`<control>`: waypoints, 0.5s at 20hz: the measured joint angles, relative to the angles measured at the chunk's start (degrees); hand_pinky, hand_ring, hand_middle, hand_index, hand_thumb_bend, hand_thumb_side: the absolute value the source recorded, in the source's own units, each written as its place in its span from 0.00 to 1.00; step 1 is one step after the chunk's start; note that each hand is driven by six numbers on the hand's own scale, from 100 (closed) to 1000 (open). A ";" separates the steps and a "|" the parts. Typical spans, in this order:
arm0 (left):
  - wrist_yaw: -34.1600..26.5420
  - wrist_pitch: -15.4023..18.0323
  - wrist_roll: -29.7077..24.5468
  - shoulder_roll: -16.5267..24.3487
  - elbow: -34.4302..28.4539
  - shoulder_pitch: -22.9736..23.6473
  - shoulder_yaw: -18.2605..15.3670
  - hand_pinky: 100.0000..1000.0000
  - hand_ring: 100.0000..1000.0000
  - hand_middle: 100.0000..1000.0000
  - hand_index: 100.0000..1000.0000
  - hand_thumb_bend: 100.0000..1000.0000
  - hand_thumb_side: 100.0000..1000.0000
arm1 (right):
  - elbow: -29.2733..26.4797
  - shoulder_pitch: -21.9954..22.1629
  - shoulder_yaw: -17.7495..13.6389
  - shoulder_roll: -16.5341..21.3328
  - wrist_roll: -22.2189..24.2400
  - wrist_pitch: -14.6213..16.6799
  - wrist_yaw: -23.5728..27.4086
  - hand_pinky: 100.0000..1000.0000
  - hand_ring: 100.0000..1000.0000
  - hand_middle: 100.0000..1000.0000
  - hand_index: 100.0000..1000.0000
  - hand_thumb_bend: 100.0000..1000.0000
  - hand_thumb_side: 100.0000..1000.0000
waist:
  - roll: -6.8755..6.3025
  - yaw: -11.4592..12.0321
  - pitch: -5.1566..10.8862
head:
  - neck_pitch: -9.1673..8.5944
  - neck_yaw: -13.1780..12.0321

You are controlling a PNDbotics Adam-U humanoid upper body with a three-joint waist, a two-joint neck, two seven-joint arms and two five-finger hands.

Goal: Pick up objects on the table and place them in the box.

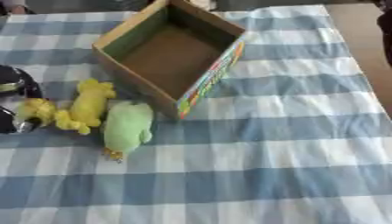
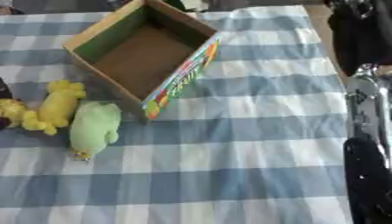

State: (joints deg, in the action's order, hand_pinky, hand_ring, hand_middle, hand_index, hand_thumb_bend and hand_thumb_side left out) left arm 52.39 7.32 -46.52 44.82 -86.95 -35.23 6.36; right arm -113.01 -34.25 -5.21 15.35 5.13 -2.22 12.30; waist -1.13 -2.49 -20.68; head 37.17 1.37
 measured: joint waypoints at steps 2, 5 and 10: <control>-0.18 0.06 0.35 -0.02 0.16 -0.01 0.14 0.48 0.62 0.52 0.60 0.13 0.14 | 0.00 0.01 -0.05 0.00 -0.04 -0.04 0.00 0.80 0.77 0.44 0.80 0.00 0.44 | 0.01 0.00 0.00 | 0.00 -0.02; -0.53 -0.14 1.17 -0.05 0.15 -0.01 0.17 0.46 0.59 0.49 0.57 0.04 0.13 | 0.00 0.01 -0.06 0.00 -0.15 -0.15 0.00 0.80 0.77 0.44 0.80 0.00 0.44 | 0.04 0.00 0.00 | 0.00 -0.02; -2.61 -0.59 2.43 -0.47 -0.88 -0.09 0.13 0.40 0.53 0.44 0.55 0.00 0.12 | 0.11 0.05 -0.07 -0.01 -0.22 -0.22 0.00 0.80 0.77 0.44 0.80 0.00 0.44 | 0.04 0.03 0.00 | 0.00 0.03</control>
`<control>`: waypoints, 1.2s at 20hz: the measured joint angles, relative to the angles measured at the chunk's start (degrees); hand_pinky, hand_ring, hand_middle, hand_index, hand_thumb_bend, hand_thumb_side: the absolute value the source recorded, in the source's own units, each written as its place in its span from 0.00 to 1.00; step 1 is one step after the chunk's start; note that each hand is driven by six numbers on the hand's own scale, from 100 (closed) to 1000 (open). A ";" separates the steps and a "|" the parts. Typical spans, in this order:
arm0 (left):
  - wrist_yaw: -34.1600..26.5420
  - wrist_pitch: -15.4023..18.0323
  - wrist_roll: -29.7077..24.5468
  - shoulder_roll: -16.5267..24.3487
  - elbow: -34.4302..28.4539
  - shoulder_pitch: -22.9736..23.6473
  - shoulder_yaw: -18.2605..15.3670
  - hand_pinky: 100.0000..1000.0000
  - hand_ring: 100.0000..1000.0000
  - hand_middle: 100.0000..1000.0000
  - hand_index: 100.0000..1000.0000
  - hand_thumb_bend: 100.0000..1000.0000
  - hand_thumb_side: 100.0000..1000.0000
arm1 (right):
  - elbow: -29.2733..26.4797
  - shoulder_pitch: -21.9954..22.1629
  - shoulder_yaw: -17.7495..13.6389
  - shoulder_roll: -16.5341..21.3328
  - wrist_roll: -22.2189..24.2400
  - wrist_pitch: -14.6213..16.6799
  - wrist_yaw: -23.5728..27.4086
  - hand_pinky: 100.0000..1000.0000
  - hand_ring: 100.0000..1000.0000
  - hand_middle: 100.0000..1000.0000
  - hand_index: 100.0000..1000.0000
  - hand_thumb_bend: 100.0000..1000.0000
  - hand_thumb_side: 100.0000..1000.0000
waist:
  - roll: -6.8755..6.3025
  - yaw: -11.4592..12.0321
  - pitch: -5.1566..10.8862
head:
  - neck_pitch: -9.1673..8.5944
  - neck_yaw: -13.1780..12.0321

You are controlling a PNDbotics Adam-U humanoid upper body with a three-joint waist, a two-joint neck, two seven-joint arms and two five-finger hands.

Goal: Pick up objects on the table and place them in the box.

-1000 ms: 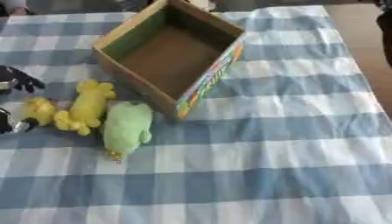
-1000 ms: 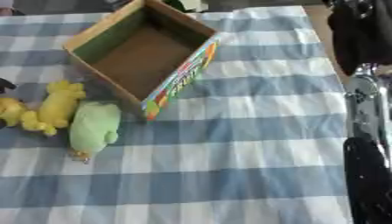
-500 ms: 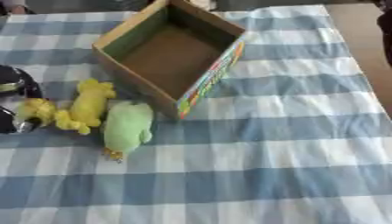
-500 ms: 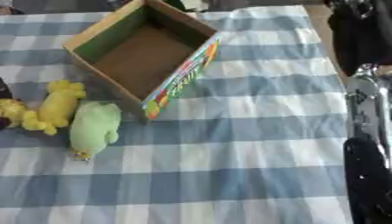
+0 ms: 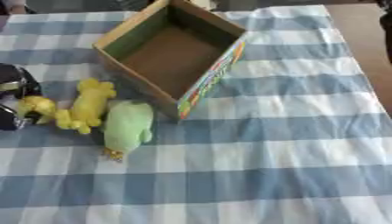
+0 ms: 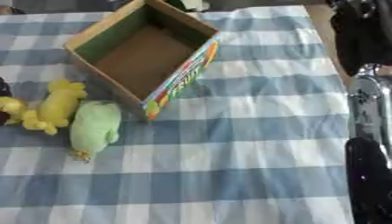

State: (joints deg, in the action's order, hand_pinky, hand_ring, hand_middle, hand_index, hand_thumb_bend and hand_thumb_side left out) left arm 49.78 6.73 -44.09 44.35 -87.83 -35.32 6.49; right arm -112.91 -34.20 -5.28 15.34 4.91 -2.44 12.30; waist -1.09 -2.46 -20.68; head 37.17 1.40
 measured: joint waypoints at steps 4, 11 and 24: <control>-1.13 -1.18 1.37 -0.02 -1.59 -0.48 -0.79 0.34 0.47 0.39 0.49 0.00 0.15 | 0.03 0.01 0.00 0.00 -0.02 -0.01 0.00 0.80 0.77 0.44 0.80 0.00 0.44 | 0.00 0.09 0.01 | 0.00 0.55; -1.96 -5.00 6.31 -0.22 -5.58 -3.19 -2.09 0.28 0.43 0.33 0.43 0.00 0.18 | 0.08 0.34 0.00 0.00 -0.15 -0.08 0.00 0.80 0.77 0.44 0.80 0.00 0.44 | -0.17 0.26 0.26 | 0.00 1.43; -2.68 -8.65 11.46 -9.05 -6.70 -16.93 1.51 0.22 0.38 0.29 0.38 0.00 0.22 | 0.18 -0.09 0.52 0.00 0.08 -0.14 0.27 0.80 0.77 0.44 0.80 0.00 0.45 | -0.98 -0.03 0.93 | 0.01 1.61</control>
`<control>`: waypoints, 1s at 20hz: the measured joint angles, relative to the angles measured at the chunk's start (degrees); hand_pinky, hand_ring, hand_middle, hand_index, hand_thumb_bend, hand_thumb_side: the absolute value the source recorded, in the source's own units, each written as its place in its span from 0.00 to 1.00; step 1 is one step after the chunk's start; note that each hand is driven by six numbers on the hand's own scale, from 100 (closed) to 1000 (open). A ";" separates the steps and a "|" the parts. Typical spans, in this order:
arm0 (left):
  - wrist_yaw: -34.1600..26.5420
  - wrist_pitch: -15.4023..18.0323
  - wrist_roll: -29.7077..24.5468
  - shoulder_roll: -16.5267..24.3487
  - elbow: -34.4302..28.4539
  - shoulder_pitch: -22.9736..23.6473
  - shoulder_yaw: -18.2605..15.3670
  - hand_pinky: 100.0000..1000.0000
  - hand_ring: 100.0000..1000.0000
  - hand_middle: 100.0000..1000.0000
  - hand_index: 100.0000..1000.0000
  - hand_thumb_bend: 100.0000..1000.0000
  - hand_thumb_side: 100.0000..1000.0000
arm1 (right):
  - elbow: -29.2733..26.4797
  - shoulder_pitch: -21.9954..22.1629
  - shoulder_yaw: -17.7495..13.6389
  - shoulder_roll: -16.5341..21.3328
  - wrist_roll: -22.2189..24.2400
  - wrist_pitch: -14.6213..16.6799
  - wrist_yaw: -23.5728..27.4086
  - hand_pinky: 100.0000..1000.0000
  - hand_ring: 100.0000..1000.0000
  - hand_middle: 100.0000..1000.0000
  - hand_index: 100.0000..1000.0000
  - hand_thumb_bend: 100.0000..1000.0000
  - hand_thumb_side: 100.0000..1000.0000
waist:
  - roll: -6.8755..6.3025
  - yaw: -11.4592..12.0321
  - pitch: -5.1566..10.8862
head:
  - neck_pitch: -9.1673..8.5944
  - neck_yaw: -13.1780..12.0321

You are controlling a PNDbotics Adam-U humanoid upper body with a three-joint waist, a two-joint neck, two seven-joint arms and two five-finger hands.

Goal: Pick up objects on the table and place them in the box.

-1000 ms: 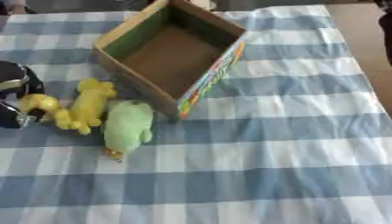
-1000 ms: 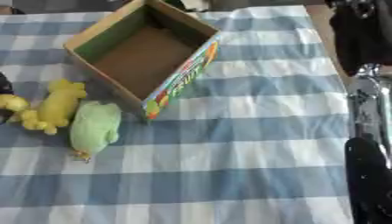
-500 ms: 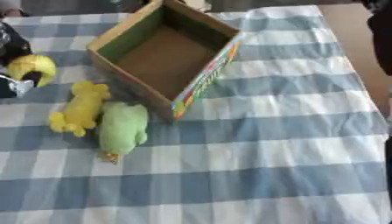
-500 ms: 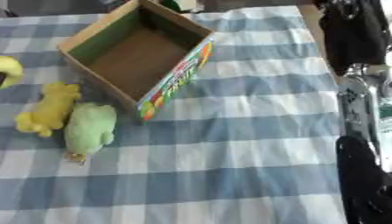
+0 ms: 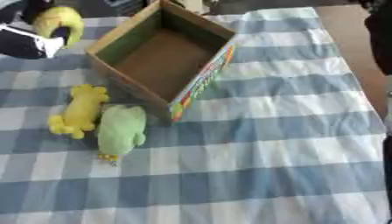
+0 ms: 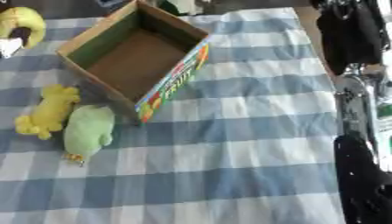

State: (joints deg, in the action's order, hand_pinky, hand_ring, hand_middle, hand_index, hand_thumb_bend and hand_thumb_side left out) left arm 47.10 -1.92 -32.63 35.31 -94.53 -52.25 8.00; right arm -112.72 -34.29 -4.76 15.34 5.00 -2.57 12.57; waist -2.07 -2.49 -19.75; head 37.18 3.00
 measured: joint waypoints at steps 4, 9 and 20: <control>-0.21 -0.31 2.11 -3.92 2.20 -3.56 1.95 0.22 0.38 0.29 0.39 0.00 0.23 | 0.01 0.00 0.23 -0.01 0.19 -0.10 0.15 0.80 0.77 0.44 0.80 0.00 0.44 | -0.10 -0.42 0.00 | 0.00 -0.32; 0.04 0.27 5.46 -8.56 6.65 -6.90 4.28 0.23 0.38 0.30 0.39 0.00 0.23 | 0.01 -0.04 0.48 -0.19 0.41 -0.26 0.17 0.80 0.77 0.44 0.80 0.00 0.45 | -0.15 -0.76 0.00 | -0.02 -0.55; 5.57 4.29 13.16 -17.01 21.95 -10.12 7.11 0.29 0.44 0.37 0.48 0.00 0.19 | 0.04 -1.50 1.61 -1.02 1.37 -0.25 0.47 0.80 0.78 0.44 0.80 0.00 0.44 | -0.34 -2.14 -0.27 | -1.23 -0.93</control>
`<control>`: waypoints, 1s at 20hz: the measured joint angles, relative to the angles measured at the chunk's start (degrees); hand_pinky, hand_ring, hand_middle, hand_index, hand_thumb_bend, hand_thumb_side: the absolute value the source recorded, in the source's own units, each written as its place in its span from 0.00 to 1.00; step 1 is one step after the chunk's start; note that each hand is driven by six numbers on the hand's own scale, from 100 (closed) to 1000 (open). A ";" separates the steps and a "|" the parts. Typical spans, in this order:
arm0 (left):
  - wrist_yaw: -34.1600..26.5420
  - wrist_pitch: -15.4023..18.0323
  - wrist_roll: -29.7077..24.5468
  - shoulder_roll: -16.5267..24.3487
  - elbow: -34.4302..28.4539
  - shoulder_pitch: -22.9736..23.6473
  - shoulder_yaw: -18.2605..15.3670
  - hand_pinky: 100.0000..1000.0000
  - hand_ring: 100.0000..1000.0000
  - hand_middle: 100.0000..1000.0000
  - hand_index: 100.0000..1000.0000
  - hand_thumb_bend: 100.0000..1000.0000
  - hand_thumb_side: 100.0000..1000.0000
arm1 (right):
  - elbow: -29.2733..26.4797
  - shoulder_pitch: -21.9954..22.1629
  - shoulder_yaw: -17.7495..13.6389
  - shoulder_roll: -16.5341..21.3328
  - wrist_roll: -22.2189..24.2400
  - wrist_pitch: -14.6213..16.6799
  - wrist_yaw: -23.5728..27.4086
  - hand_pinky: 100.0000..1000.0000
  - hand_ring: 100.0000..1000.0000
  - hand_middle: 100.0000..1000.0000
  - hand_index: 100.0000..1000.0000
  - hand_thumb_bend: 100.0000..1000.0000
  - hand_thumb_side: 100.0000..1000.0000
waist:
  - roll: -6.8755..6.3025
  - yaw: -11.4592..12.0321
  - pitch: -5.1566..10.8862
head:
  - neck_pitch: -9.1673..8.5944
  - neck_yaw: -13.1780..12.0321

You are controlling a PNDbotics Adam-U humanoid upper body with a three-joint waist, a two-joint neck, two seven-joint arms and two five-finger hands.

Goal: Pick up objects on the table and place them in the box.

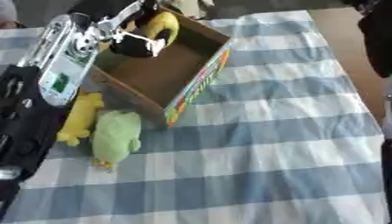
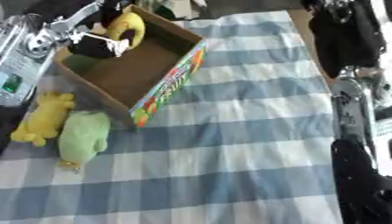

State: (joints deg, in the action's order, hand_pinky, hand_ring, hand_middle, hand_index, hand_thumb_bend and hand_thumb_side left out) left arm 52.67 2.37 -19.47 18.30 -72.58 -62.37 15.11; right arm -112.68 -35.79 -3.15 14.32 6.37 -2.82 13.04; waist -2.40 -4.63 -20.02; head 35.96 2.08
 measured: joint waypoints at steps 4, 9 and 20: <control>3.04 0.44 1.56 -1.57 4.50 -0.16 -0.04 0.36 0.50 0.44 0.61 0.00 0.17 | 0.00 0.00 0.00 -0.03 0.18 -0.19 0.02 0.80 0.78 0.44 0.80 0.00 0.44 | -0.14 -0.22 -0.22 | -0.25 -0.20; 7.00 -0.36 1.36 -2.21 7.03 -0.16 -0.10 0.53 0.68 0.63 0.82 0.00 0.11 | -0.01 0.02 0.00 -0.06 0.28 -0.34 0.02 0.81 0.78 0.44 0.80 0.00 0.44 | -0.30 -0.23 -0.29 | -0.26 -0.22; 11.14 -0.38 -1.01 -2.21 5.88 -0.15 -0.58 0.73 0.89 0.89 1.00 0.03 0.61 | -0.03 0.45 -0.03 -0.17 0.29 -0.55 0.11 0.80 0.78 0.44 0.80 0.00 0.44 | -0.17 -0.10 -0.29 | -0.25 -0.22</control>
State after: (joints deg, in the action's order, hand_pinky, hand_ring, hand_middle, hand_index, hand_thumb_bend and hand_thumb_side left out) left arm 63.81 1.99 -20.49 16.09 -66.70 -62.52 14.53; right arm -112.71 -35.33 -3.18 14.15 6.65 -3.37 13.15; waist -2.57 -4.73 -20.31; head 35.70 1.85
